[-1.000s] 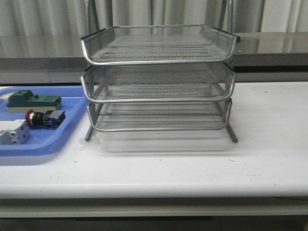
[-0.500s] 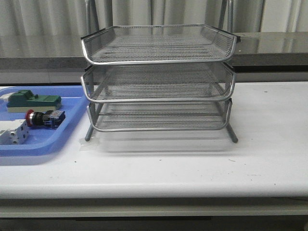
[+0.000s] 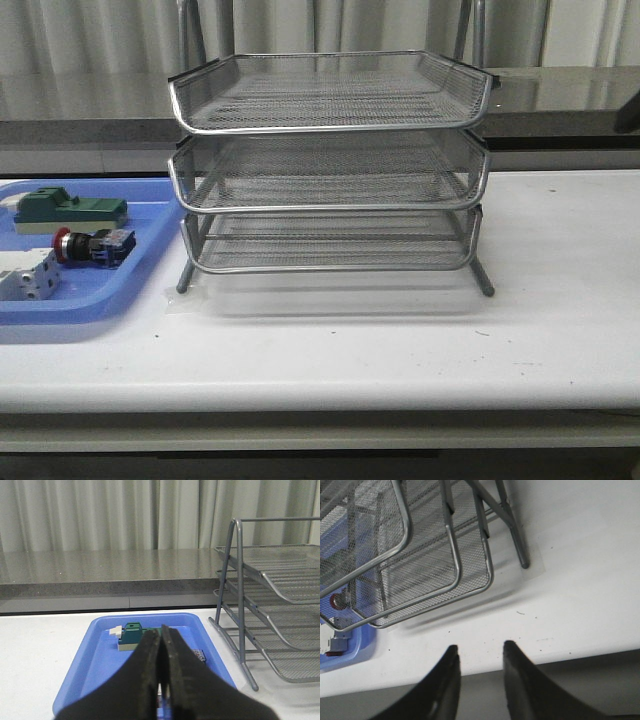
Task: Place button on rack with both arms
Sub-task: 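Reach the right gripper to the middle rack tier's front edge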
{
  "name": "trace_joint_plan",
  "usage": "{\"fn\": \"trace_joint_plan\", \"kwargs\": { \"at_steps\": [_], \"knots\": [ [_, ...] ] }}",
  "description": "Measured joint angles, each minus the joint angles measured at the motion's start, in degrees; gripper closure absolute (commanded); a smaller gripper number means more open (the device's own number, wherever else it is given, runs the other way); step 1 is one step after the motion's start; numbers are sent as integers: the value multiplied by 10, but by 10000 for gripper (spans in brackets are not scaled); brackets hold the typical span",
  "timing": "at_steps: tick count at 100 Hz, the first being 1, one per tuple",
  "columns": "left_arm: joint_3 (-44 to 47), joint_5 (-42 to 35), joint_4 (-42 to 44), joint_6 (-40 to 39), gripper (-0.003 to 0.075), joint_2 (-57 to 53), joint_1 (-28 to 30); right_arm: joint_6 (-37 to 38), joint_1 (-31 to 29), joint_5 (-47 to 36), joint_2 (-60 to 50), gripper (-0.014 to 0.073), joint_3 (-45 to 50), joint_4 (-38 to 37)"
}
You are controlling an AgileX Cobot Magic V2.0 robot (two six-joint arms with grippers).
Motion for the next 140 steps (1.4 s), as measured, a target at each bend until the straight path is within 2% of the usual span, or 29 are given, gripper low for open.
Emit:
{"fn": "trace_joint_plan", "kwargs": {
  "at_steps": [34, 61, 78, 96, 140],
  "knots": [
    [0, 0, 0, 0, 741, 0, 0, -110, 63, -93, 94, 234, 0, 156],
    [0, 0, 0, 0, 741, 0, 0, -248, 65, -115, 171, 234, -14, 310],
    [0, 0, 0, 0, 741, 0, 0, -321, 65, -118, 213, 234, -39, 381],
    [0, 0, 0, 0, 741, 0, 0, -349, 65, -118, 262, 234, -63, 407],
    [0, 0, 0, 0, 741, 0, 0, -366, 65, -75, 341, 234, -126, 410]
  ]
}}
